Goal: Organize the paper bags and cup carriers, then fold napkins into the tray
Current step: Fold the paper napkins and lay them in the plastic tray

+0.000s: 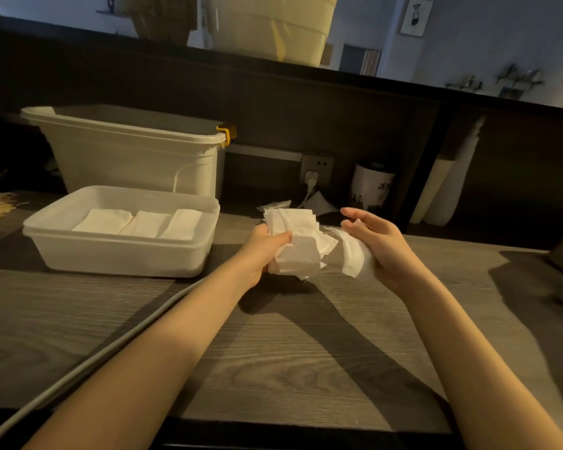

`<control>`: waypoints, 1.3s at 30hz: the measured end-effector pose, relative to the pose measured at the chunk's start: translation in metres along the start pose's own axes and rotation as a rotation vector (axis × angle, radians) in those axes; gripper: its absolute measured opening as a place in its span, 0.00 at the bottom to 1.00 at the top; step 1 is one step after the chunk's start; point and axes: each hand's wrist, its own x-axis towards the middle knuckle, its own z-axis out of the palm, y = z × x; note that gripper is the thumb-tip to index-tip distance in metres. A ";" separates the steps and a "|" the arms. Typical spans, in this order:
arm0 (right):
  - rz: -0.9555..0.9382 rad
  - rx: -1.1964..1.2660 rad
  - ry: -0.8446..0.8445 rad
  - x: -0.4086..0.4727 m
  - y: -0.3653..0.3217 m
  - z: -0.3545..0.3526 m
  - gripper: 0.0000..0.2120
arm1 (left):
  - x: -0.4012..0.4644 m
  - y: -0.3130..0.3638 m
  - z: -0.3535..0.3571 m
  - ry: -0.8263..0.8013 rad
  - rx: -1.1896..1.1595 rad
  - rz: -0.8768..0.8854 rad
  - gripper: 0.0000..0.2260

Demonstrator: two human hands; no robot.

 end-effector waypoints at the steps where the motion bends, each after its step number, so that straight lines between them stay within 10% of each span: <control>1: 0.001 0.061 -0.034 0.000 -0.002 0.000 0.09 | 0.001 -0.001 0.001 0.001 0.049 0.035 0.20; 11: -0.066 0.236 0.009 0.003 0.013 0.017 0.19 | -0.010 -0.004 0.013 -0.165 0.192 0.124 0.18; 22: -0.244 -0.111 0.225 0.009 0.029 0.020 0.27 | -0.014 0.004 0.010 -0.410 -0.037 -0.015 0.11; 28: -0.326 -0.184 0.228 0.010 0.027 0.031 0.24 | -0.008 -0.003 0.013 -0.244 0.175 0.079 0.19; 34: -0.015 -0.282 0.096 0.011 0.034 0.028 0.29 | -0.002 -0.006 0.014 0.019 -0.264 -0.014 0.22; 39: 0.132 -0.174 -0.022 0.009 0.036 0.034 0.29 | -0.004 -0.004 0.016 -0.067 -0.589 -0.142 0.17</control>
